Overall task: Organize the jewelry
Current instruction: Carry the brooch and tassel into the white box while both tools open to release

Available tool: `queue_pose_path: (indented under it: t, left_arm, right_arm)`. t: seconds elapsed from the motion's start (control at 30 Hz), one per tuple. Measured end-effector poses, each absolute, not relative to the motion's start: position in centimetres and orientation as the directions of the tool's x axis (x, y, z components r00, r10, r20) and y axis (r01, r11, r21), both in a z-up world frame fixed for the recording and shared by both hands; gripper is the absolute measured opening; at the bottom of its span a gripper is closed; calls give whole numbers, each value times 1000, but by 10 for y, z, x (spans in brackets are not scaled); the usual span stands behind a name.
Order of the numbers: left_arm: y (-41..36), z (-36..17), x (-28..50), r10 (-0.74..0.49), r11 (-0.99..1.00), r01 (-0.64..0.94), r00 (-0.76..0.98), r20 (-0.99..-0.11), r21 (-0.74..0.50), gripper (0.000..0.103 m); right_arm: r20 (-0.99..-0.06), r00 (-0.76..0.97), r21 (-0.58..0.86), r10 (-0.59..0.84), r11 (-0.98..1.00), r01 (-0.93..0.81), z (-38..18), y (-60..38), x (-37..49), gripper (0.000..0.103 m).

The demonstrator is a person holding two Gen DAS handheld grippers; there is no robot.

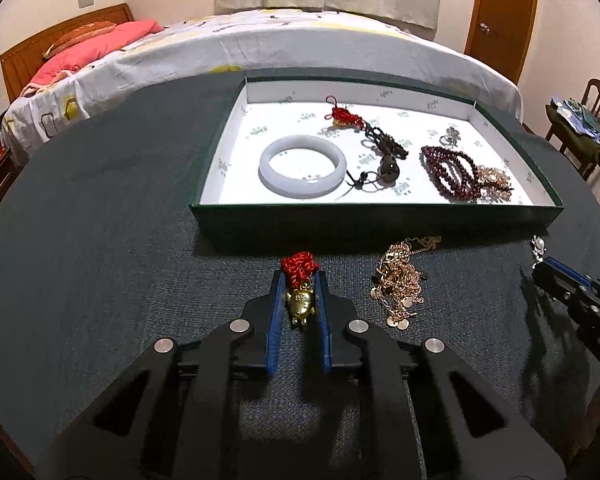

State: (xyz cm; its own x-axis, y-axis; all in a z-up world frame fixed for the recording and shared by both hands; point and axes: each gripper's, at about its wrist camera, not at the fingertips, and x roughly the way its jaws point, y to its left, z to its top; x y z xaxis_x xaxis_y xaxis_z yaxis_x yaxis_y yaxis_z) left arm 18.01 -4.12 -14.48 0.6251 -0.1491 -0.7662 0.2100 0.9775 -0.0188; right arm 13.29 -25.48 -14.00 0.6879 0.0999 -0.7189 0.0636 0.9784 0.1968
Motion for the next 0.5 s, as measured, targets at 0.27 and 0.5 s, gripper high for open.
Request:
queue_pose_path:
  t: [0.27, 0.5]
  left_arm:
    - [-40, -133, 174, -158, 976, 215, 647, -746, -21, 15]
    - [-38, -124, 170, -163, 978, 207, 662, -732, -32, 15]
  right_arm:
    - [-711, 697, 186, 97, 981, 53, -134, -251, 131, 12]
    - [-699, 709, 175, 94, 984, 43, -125, -249, 131, 12]
